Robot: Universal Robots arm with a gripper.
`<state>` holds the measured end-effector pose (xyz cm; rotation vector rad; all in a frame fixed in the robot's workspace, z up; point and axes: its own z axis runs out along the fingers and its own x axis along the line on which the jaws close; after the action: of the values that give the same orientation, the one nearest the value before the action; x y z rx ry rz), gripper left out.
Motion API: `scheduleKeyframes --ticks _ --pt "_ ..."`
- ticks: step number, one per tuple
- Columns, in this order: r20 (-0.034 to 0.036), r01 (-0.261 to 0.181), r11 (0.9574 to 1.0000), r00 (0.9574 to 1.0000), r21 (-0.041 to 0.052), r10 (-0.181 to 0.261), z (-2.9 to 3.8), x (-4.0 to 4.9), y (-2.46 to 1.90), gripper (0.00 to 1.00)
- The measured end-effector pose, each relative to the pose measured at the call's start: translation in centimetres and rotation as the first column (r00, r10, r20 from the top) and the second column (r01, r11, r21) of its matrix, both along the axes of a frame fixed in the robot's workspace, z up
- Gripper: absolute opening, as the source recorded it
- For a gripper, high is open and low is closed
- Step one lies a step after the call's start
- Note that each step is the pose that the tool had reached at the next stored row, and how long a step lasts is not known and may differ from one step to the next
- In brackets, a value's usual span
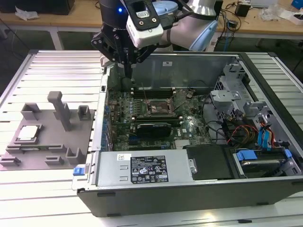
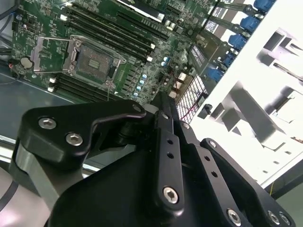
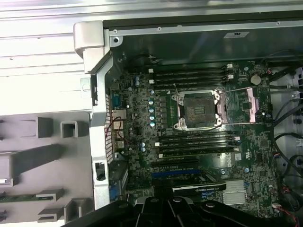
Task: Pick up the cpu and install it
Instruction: 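Reach for the cpu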
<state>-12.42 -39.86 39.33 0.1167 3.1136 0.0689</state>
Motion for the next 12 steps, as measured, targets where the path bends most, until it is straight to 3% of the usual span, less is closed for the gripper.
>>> scheduleKeyframes --ticks 12 --pt "0.0 0.0 1.0 1.0 0.0 0.0 0.0 -1.24 0.11 0.11"
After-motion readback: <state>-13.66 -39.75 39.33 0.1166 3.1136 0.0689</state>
